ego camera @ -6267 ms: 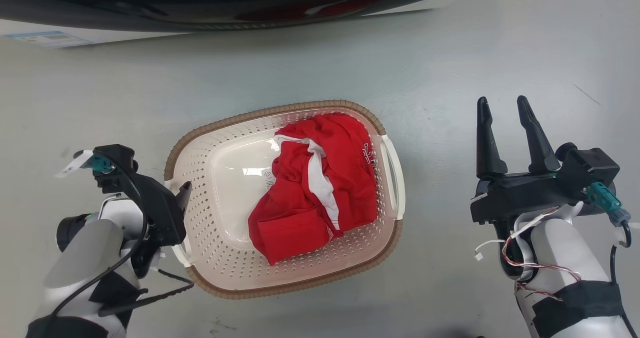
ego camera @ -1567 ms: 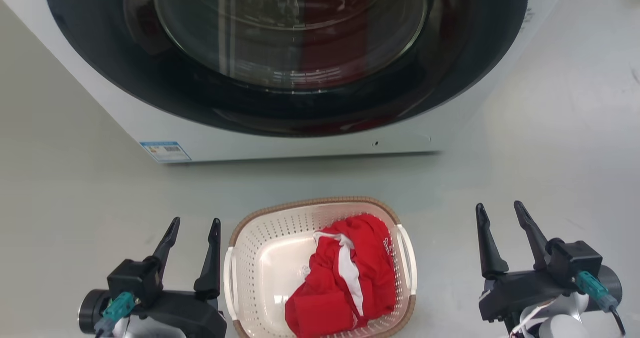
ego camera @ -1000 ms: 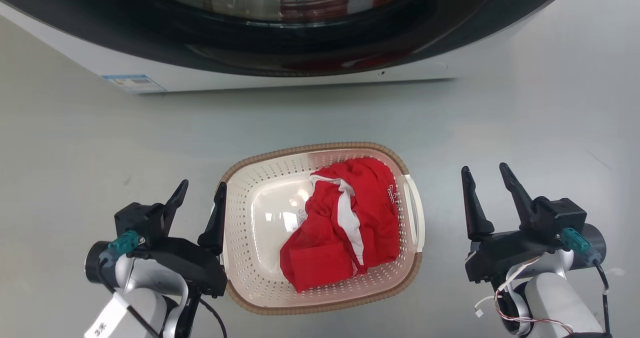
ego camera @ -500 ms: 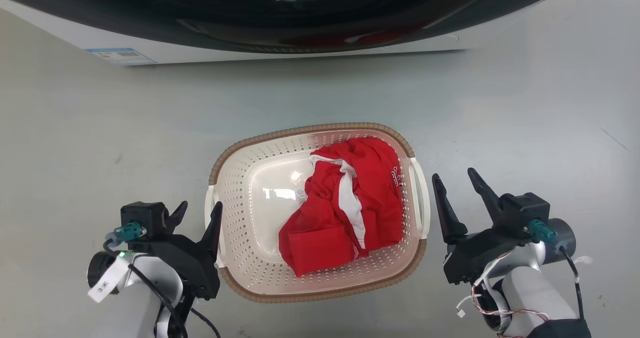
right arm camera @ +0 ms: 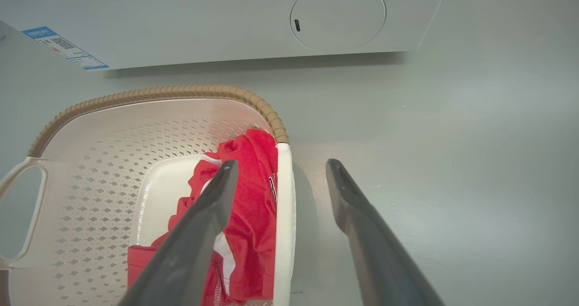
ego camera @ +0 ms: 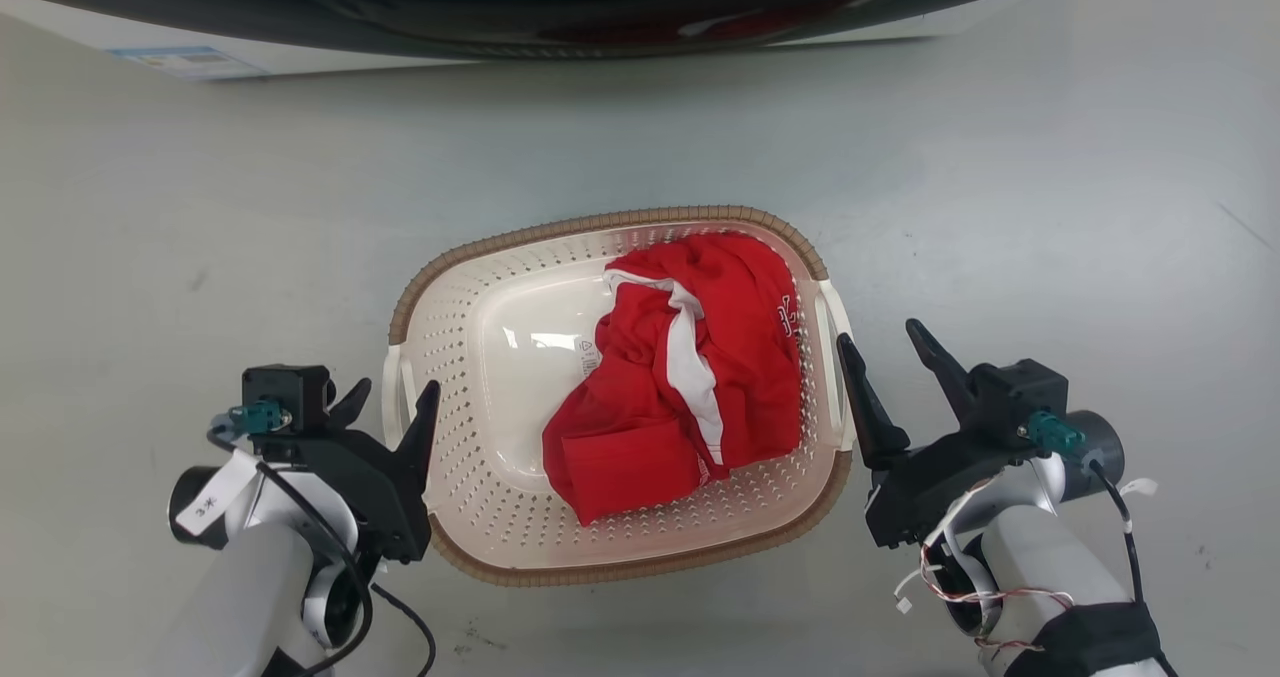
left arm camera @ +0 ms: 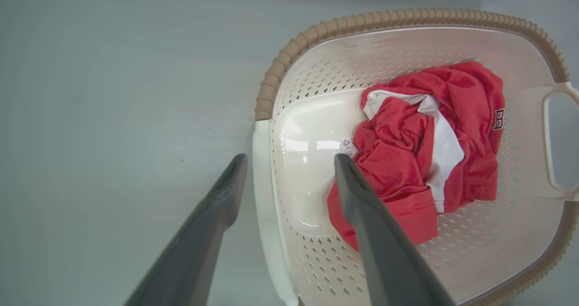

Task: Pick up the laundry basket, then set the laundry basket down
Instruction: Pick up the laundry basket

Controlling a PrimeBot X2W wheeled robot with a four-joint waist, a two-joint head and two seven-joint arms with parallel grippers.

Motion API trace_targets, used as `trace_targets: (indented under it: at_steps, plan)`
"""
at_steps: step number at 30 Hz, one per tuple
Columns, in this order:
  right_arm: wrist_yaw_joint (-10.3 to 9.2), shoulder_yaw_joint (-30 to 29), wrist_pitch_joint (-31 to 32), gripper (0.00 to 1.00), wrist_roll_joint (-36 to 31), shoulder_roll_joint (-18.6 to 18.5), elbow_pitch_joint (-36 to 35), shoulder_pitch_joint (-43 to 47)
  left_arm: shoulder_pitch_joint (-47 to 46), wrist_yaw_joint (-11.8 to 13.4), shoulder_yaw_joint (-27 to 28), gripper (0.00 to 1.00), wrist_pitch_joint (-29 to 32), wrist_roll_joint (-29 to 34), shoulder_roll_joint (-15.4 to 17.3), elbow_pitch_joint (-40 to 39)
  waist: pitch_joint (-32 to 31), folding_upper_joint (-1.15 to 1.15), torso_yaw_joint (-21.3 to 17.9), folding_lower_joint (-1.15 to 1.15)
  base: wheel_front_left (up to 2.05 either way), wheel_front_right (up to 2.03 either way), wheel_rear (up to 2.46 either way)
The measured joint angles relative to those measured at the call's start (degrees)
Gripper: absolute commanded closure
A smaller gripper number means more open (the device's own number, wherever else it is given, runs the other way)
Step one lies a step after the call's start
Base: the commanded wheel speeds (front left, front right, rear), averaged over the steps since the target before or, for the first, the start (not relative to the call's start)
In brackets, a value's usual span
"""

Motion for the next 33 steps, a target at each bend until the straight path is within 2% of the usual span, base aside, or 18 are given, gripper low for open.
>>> trace_targets:
  at_steps: [16, 26, 27, 28, 29, 30, 33]
  plan:
    - [0.92, 3.6, 0.0, 0.0, 1.7, 0.0, 6.7, -5.8, -7.6, -2.0, -1.3, 0.0, 0.9, 0.1, -0.1, 8.7, 5.3, 0.0, -0.2, 0.0, 0.0, 0.0, 0.0]
    - [0.97, 7.6, 0.6, 0.0, 5.3, 0.0, 9.5, -9.3, -12.5, -2.9, -1.4, 0.0, 1.4, -0.6, -2.1, 13.9, 7.6, 0.0, 0.4, 0.0, 0.0, 0.0, 0.0]
    - [0.97, 8.1, 0.6, 0.25, 5.7, 0.0, 9.8, -9.6, -12.9, -2.9, -1.3, 0.0, 1.4, -0.7, -2.2, 14.4, 7.7, 0.0, 0.5, 0.01, 0.0, 0.0, 0.0]
    - [0.97, 8.5, 0.6, 0.6, 6.1, 0.0, 10.0, -9.9, -13.3, -2.9, -1.1, 0.45, 1.4, -1.2, -2.4, 14.9, 7.8, 0.0, 0.5, 0.01, 0.0, 0.0, 0.0]
    - [0.97, 8.7, 0.6, 1.0, 6.6, 0.0, 10.3, -10.1, -13.7, -3.0, -1.1, 0.74, 1.4, -1.7, -2.6, 15.4, 7.9, -0.01, 0.6, 0.0, 0.0, 0.0, 0.0]
    - [0.92, 8.8, 0.6, 1.0, 7.2, 0.0, 10.7, -10.3, -14.0, -3.0, -1.0, 1.0, 1.4, -2.2, -2.7, 15.7, 7.9, -0.01, 0.6, 0.0, 0.0, 0.0, 0.0]
    - [0.91, 9.2, 0.8, 1.0, 7.8, -0.4, 11.7, -10.8, -14.7, -3.0, -1.1, 1.0, 1.4, -2.5, -2.6, 17.1, 8.1, -0.01, 0.8, 0.01, 0.0, 0.0, 0.0]
